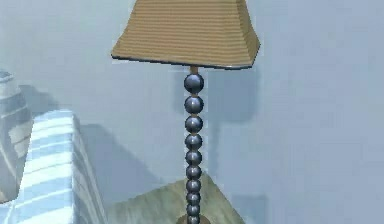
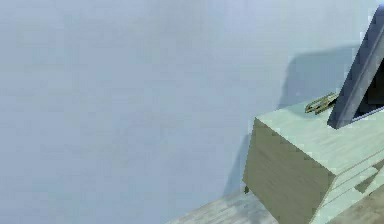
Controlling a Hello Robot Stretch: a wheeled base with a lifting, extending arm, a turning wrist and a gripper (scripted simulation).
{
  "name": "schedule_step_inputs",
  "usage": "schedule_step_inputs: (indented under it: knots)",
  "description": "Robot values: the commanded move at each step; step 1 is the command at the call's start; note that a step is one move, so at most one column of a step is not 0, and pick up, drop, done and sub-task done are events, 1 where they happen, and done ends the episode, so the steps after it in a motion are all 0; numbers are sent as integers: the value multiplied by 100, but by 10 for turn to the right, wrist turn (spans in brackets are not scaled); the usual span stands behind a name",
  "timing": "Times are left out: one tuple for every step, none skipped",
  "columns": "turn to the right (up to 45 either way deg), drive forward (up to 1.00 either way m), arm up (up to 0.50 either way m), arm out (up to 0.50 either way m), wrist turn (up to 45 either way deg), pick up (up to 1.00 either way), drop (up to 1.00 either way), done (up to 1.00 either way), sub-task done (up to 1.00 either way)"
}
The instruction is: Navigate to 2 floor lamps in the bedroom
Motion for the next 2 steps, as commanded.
schedule_step_inputs:
  knots:
    - [450, 0, 0, 0, 0, 0, 0, 0, 0]
    - [450, 0, 0, 0, 0, 0, 0, 0, 0]
